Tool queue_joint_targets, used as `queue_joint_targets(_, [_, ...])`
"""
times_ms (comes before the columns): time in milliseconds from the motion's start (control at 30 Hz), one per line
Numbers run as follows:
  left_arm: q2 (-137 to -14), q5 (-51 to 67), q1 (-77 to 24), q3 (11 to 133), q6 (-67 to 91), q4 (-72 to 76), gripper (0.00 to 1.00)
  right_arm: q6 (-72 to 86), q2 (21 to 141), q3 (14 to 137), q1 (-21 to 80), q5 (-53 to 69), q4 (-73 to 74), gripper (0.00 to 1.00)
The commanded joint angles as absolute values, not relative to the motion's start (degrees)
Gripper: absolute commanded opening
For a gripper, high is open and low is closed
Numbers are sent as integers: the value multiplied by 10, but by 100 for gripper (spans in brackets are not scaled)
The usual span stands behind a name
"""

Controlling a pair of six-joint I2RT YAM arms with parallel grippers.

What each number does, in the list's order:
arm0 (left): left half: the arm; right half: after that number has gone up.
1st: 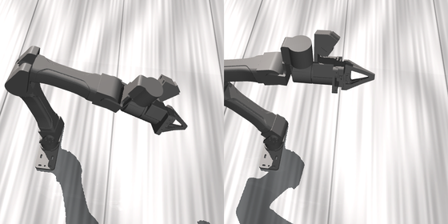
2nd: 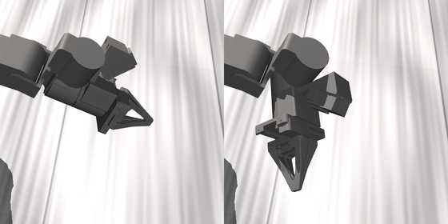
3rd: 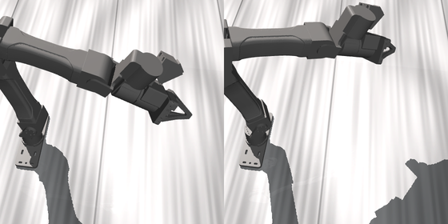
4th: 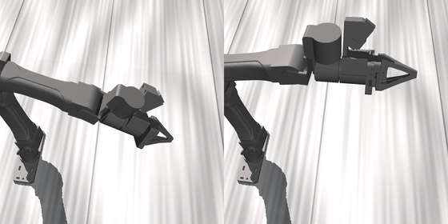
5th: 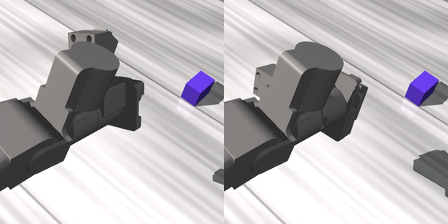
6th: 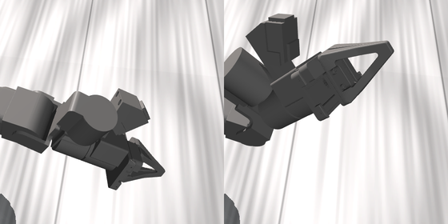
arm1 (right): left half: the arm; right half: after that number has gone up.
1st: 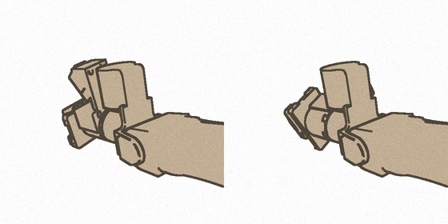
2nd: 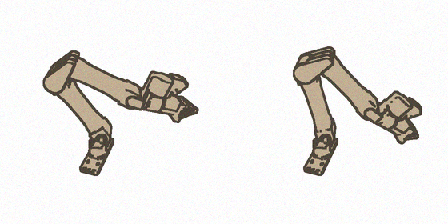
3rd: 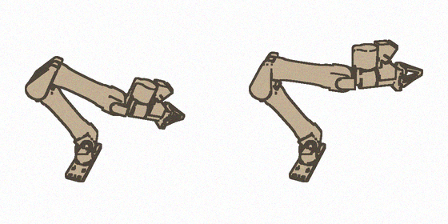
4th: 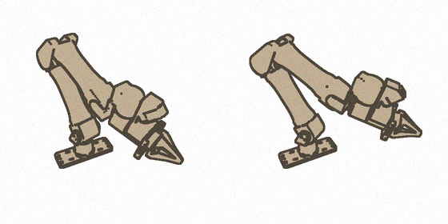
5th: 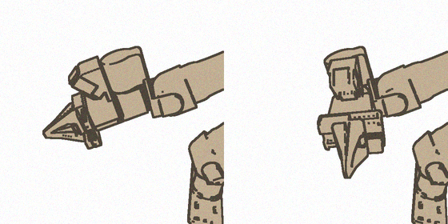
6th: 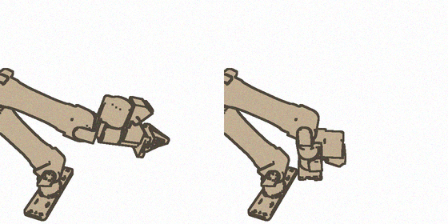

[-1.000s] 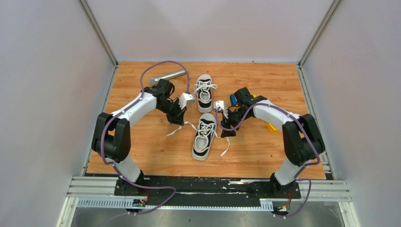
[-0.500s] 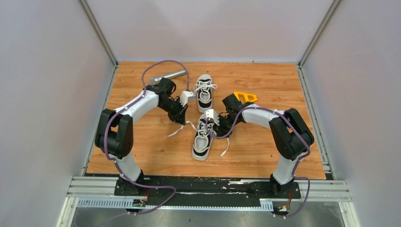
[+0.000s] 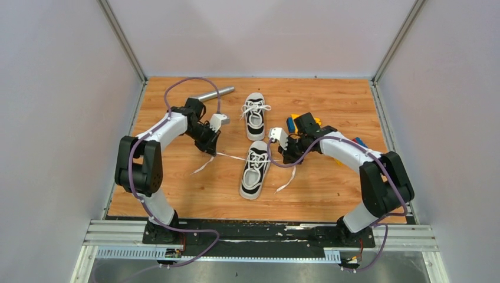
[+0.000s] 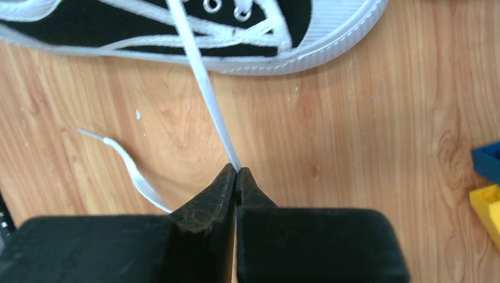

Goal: Tie the shoes
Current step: Wrap the shoelace around the shoelace.

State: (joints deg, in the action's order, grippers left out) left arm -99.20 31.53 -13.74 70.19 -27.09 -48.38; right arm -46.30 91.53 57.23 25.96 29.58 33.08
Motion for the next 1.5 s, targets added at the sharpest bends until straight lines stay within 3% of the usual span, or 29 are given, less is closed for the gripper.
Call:
queue_joint_targets(0, [-956,258,-115,677,-273,-497,0,-451,876,546,235,294,393,0])
queue_joint_targets(400, [-936,268,-82,635,-243,-515,0,-374,960,603,204,332,384,0])
queue_joint_targets(567, [-920,383,-90,656,-231,-491,0,-324,1049,704,227,361,375,0])
queue_joint_targets(800, [-926,394,-92,675,-194,-480,0,-296,1166,814,247,358,367,0])
queue_joint_targets(1133, [-913,382,-92,667,-199,-490,0,-281,1180,868,255,364,354,2])
queue_joint_targets(1300, [-924,411,-92,681,-201,-501,0,-306,1135,824,248,355,369,17])
queue_joint_targets(1467, [-928,451,-92,697,-220,-506,0,-323,995,739,209,410,384,43])
